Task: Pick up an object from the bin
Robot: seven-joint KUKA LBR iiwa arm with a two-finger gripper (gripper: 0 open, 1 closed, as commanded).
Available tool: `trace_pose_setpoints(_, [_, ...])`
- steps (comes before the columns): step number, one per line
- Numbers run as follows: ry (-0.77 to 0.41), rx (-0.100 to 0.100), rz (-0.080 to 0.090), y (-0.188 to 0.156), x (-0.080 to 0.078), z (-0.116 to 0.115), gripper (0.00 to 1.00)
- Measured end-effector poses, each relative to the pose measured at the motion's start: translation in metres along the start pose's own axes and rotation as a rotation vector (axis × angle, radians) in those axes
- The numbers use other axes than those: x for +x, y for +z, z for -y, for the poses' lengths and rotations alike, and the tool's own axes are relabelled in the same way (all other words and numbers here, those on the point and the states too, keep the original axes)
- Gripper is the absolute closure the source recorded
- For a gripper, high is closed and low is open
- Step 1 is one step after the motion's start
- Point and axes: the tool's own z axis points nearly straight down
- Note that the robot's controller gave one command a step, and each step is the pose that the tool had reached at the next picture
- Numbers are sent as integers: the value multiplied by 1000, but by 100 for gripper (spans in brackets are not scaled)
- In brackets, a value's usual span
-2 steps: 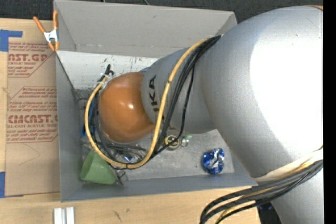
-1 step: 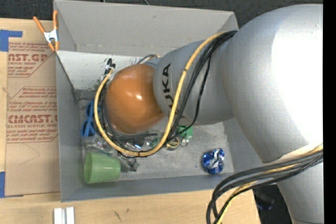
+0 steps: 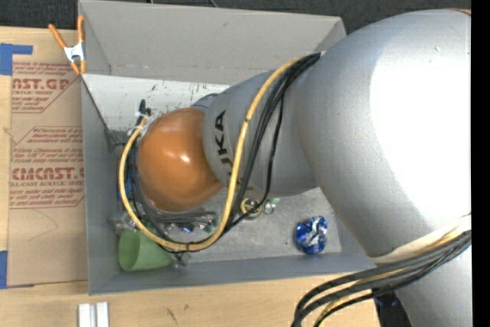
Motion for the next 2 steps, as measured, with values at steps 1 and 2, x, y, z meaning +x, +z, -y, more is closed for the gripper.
trace_pose_setpoints(1, [0,0,6,-2,-1,1,100])
trace_pose_setpoints(2, [4,3,12,-129,10,12,100])
